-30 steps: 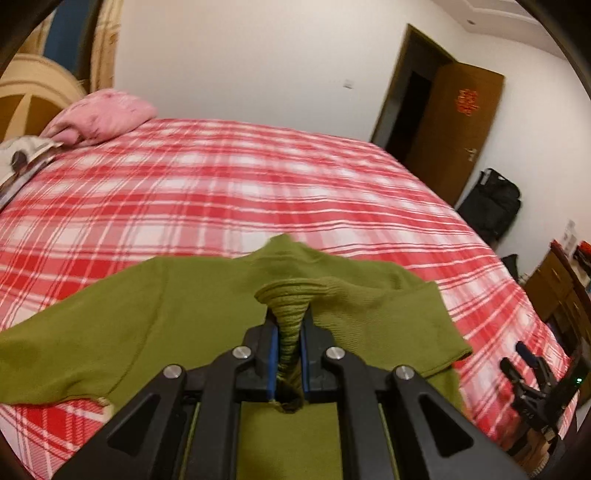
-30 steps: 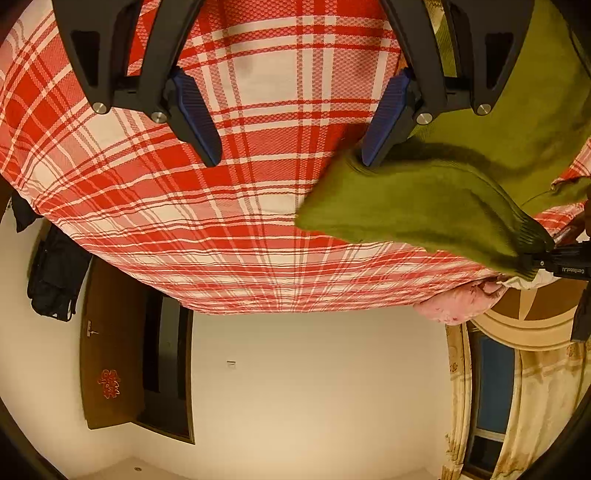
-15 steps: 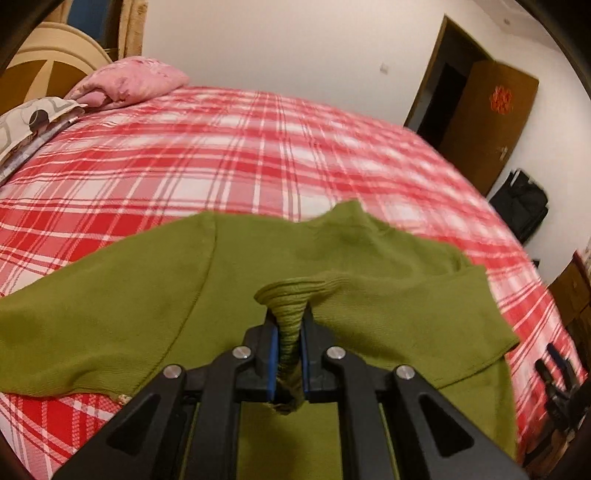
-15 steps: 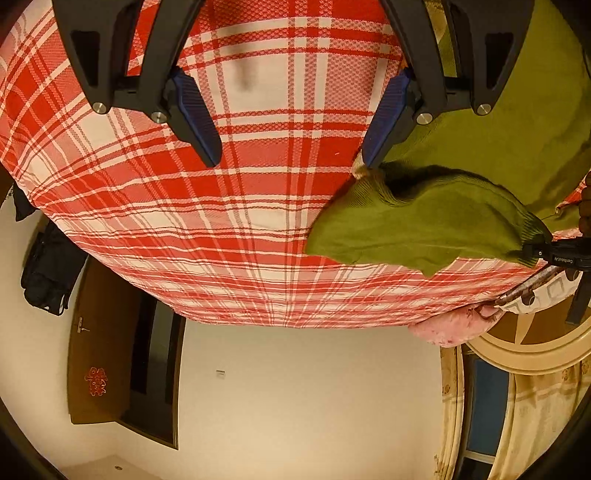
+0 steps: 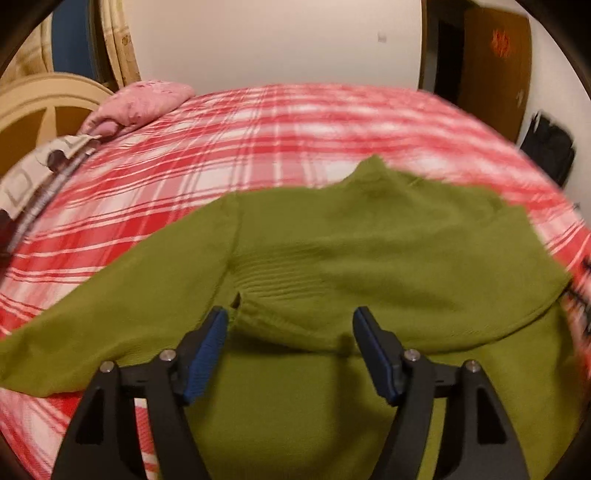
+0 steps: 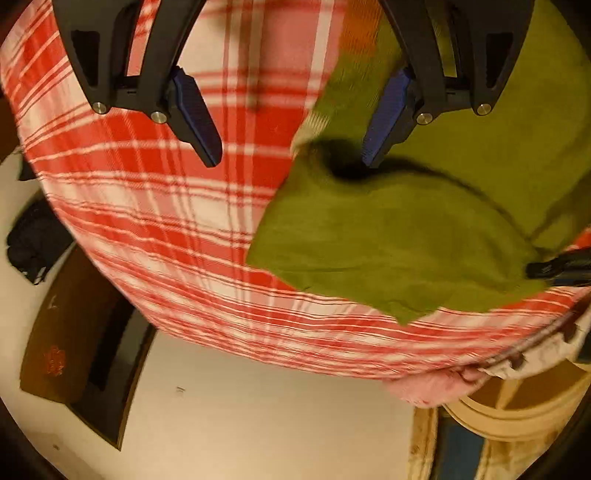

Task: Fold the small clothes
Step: 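Lay the sleeve flat on the cardigan body and open the left tool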

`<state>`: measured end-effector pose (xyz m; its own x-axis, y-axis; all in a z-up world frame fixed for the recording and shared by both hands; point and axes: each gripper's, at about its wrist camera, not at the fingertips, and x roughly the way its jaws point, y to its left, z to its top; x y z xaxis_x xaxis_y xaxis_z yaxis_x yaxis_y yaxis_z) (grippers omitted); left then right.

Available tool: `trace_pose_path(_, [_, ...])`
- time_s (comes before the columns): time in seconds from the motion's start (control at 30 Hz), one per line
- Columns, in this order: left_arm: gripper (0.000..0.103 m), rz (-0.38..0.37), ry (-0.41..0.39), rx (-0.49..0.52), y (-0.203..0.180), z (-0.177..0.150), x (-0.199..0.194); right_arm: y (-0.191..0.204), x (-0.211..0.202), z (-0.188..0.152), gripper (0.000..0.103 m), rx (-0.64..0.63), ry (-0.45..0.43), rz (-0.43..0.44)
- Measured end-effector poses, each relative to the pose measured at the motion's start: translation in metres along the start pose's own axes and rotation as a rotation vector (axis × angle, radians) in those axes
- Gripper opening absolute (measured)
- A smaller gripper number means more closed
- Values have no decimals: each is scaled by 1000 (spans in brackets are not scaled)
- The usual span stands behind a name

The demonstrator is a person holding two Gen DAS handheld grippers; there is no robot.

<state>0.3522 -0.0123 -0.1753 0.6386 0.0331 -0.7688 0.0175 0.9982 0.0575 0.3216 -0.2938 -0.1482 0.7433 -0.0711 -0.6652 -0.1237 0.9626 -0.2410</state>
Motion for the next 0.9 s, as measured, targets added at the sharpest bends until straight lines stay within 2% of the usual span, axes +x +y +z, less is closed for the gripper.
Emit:
trace_pose_path(0.07, [74,43,46,25,3,-8,9,-15,8,3,79,60,15,-72])
trace_pose_path(0.2, [74,-1,42,13,9,-13,2,-32,22,-9,79,119,90,-57])
trace_pose_path(0.27, [74,-4,6,-6,11,-11,-8,-33,16,-14,79,117,91,-45])
trace_pose_path(0.33, [76,-22,-71,-52,17,-6,-23,-31,5,-14,79,110,83,-54])
trace_pose_path(0.47, [96,-38,-135,-106,20,4,-33,-24,-21,-2,79,113,23,-94])
trace_pose_path(0.53, [98,-19,-119,-75,12,8,-24,-19,-28,7,79,103,-21,-79])
trace_pose_path(0.6, [97,85,-63,-16,4,8,-4,-10,-25,16,79,70,-36,-99])
trace_pose_path(0.67, [97,132,7,8,4,1,10,-3,-17,23,79,54,-47,-58])
trace_pose_path(0.7, [97,124,31,7,7,-4,14,1,-8,23,79,35,-17,-55])
trace_pose_path(0.8, [98,95,35,-20,18,-12,8,8,17,12,79,-27,74,-84])
trace_pose_path(0.9, [97,74,27,-44,24,-16,2,-5,24,-3,79,44,110,-55])
